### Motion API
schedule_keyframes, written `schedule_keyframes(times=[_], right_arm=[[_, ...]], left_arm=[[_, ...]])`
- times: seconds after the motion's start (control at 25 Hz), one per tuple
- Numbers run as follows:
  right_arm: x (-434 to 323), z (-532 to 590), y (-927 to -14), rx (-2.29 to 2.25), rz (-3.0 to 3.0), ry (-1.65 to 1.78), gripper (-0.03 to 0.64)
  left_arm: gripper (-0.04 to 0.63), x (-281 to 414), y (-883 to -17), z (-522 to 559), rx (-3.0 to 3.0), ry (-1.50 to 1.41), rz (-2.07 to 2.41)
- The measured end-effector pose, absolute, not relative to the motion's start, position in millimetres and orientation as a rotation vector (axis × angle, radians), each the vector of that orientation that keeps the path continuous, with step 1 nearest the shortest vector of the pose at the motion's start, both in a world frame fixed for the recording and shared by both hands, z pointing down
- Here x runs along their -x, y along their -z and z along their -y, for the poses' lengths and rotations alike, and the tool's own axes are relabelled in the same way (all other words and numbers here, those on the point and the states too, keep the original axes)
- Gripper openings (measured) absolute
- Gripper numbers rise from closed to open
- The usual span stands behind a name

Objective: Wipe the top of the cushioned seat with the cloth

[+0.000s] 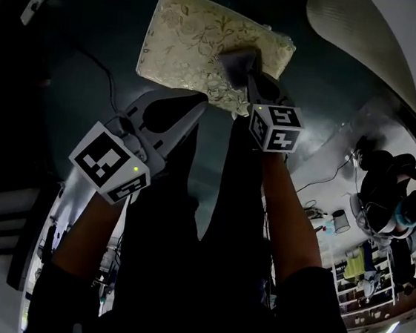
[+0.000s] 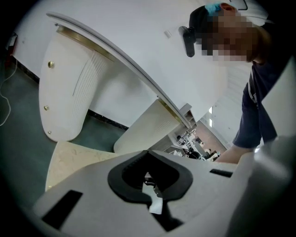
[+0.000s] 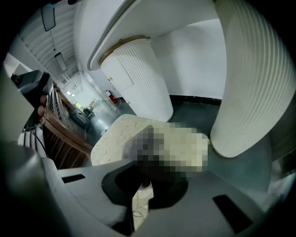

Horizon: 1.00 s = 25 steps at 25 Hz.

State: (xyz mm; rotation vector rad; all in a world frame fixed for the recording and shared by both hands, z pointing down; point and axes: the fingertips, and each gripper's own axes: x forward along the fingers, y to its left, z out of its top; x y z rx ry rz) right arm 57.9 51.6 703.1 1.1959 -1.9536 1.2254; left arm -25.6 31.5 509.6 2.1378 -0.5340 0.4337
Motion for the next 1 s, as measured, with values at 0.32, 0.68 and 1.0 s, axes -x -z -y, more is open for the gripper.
schedule_keyframes(times=[0.32, 0.68, 1.0], right_arm=[[-105.3, -72.9, -704.7, -1.255, 1.910, -1.263, 0.032], [-147.0, -86.7, -705.6, -1.279, 1.882, -1.290, 0.032], [-163.2, -86.3, -684.9, -1.322, 1.882, -1.293, 0.032]], left_arm=[[0.008, -21.7, -509.5, -36.5, -2.158, -0.465, 0.466], [0.007, -65.4, -509.1, -43.5, -2.167, -0.470, 0.427], [0.008, -70.7, -492.8, -47.1, -2.184, -0.434, 0.450]])
